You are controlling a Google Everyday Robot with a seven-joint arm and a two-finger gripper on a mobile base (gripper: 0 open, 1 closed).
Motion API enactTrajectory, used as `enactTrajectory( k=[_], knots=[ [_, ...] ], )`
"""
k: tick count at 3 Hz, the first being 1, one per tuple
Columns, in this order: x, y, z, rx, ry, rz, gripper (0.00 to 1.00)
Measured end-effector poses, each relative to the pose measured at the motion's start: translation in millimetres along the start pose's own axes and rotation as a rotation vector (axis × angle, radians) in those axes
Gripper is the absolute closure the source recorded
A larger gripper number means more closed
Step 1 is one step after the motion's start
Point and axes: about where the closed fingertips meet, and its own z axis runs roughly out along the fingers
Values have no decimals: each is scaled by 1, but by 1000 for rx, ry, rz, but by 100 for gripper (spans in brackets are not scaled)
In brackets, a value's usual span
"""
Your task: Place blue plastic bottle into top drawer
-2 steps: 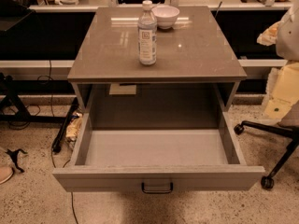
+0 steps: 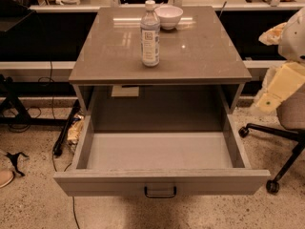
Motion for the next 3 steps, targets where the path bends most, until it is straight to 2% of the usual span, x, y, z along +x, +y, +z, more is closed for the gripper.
enactTrajectory(
  k=[1, 2, 3],
  knots=[
    [-6, -64, 33, 54, -247, 119, 0],
    [-24, -147, 84, 128, -508, 272, 0],
    [-23, -148, 86, 138, -497, 270, 0]
  ],
)
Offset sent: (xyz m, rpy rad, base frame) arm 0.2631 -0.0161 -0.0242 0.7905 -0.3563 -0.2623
